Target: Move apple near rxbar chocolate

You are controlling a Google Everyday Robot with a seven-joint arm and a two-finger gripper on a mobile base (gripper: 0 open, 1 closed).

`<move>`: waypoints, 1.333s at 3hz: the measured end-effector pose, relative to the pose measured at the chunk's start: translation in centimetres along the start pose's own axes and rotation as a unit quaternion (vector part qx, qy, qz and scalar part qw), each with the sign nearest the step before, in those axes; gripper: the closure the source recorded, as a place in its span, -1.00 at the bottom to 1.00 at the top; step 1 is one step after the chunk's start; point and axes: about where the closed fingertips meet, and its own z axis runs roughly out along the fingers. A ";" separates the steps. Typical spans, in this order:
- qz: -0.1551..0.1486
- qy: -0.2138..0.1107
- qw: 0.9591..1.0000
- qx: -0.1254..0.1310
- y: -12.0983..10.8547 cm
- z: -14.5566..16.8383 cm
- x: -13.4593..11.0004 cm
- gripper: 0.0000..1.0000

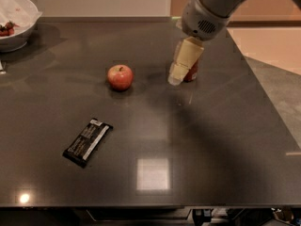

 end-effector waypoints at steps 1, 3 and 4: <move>-0.008 -0.012 1.000 -0.008 -1.0 2.4 -2.6 -1.00; -0.020 0.006 0.999 -0.031 -1.9 10.0 -6.0 -1.00; -0.021 0.022 0.999 -0.038 -2.1 13.2 -6.6 -1.00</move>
Offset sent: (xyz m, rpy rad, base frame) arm 0.0676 0.1153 -0.0838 -0.0483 0.0598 0.0637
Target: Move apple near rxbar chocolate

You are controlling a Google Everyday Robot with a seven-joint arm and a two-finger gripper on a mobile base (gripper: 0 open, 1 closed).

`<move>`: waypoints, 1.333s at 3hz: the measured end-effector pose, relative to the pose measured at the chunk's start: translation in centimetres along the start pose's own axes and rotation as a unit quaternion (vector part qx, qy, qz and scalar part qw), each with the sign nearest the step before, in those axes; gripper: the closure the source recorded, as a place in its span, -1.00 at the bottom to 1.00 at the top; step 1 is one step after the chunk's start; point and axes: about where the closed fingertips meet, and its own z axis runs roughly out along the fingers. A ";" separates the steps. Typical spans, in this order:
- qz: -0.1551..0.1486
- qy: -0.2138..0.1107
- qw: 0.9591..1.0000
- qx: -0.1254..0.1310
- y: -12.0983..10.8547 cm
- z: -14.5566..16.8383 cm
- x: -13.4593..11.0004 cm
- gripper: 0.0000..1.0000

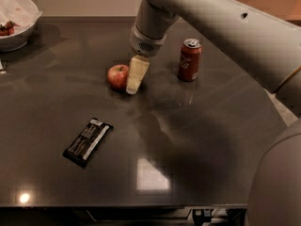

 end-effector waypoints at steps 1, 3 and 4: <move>-0.001 0.008 1.000 -0.013 -0.2 2.4 -0.6 -1.00; -0.015 0.001 0.999 -0.034 0.1 4.3 -2.7 -0.62; -0.020 -0.002 0.999 -0.041 0.5 4.5 -3.0 -0.19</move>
Offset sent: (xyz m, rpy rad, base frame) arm 0.0134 0.0474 -0.0292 -0.0003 0.0505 0.0531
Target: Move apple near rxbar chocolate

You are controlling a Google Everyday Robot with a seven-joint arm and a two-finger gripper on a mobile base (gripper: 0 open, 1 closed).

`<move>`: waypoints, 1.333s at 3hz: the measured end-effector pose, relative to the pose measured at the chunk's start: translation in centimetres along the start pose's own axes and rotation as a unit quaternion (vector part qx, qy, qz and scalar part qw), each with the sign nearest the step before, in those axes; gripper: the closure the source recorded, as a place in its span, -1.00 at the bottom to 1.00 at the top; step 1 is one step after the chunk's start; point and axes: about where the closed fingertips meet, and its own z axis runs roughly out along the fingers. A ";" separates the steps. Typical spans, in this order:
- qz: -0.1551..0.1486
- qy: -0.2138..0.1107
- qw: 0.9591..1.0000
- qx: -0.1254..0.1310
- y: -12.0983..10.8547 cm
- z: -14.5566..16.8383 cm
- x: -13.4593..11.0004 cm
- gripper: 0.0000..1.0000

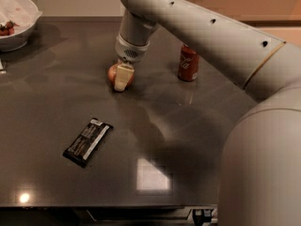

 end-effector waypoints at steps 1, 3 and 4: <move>-0.009 -0.006 1.000 -0.006 0.7 -0.2 -0.1 0.28; -0.065 -0.008 0.998 -0.014 4.0 -1.7 1.2 1.00; -0.099 -0.014 0.995 -0.018 6.1 -2.4 1.6 1.00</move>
Offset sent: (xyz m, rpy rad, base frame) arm -0.0394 -0.0194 0.0098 -0.0062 -0.0216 0.1283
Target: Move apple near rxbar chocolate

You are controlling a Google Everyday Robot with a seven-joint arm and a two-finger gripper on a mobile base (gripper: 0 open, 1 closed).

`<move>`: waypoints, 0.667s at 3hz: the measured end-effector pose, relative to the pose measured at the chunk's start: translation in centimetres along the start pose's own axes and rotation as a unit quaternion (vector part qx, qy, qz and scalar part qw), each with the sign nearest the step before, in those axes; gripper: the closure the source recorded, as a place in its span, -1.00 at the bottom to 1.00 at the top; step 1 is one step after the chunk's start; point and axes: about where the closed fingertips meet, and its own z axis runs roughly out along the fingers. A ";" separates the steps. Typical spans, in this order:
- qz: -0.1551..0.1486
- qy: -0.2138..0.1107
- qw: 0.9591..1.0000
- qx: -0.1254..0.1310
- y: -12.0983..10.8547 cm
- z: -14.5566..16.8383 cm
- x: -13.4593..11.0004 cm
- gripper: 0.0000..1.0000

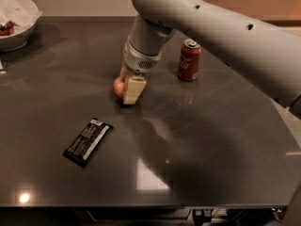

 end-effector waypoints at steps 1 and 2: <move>-0.032 -0.008 0.999 -0.003 2.0 -0.6 -0.3 1.00; -0.052 -0.016 0.998 -0.010 3.5 -0.8 -0.7 1.00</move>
Offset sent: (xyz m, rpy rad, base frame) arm -0.0550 -0.0045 0.0035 0.0295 -0.0147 0.1654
